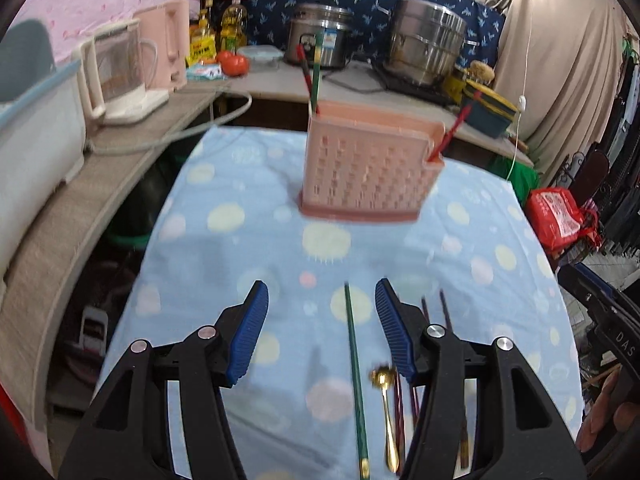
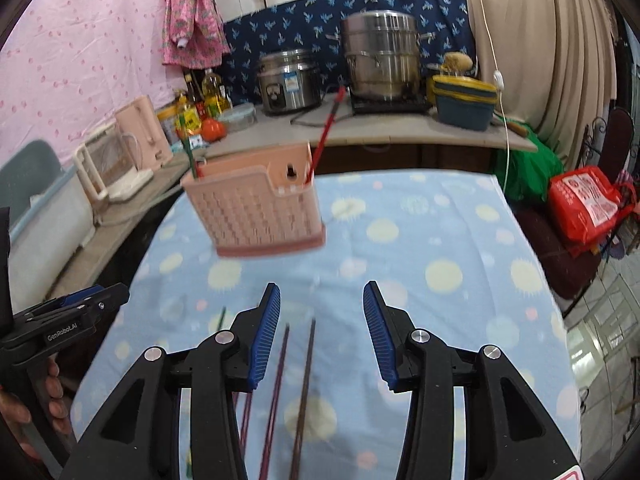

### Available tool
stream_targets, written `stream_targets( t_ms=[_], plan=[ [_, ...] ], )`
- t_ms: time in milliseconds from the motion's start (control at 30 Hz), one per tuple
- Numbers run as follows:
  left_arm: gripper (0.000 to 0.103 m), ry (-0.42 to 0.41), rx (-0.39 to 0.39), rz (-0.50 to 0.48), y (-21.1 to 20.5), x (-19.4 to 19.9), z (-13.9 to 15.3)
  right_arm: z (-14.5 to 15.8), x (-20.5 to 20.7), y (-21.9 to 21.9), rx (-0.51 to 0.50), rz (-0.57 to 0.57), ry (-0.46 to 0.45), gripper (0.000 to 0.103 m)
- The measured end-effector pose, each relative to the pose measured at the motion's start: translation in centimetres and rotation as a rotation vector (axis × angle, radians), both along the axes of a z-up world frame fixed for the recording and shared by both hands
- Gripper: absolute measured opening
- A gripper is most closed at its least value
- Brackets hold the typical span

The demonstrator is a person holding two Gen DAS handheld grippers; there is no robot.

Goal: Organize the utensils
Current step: 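Move both open tools back down to the remaining utensils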

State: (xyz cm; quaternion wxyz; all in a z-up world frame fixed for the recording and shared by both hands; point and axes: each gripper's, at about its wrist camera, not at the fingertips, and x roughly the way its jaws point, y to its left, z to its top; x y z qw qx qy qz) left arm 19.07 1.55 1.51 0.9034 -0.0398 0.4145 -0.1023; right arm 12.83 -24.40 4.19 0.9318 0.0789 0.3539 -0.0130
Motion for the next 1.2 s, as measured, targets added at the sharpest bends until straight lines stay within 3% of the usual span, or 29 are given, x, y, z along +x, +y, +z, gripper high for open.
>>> stream_targets(
  t_ms=[467, 867, 1200],
  plan=[
    [0.053, 0.180, 0.031, -0.067, -0.7, -8.2, -8.3, -8.9, -7.9, 1.6, 0.030, 0.009, 0.191, 0.042],
    [0.053, 0.192, 0.064, -0.103, -2.2, -10.9, -10.0, -11.3, -10.0, 4.0, 0.019, 0.059, 0.241, 0.041],
    [0.050, 0.176, 0.098, -0.121, -3.4, -11.3, -10.9, -12.0, -9.9, 4.5, 0.013, 0.064, 0.252, 0.029]
  ],
)
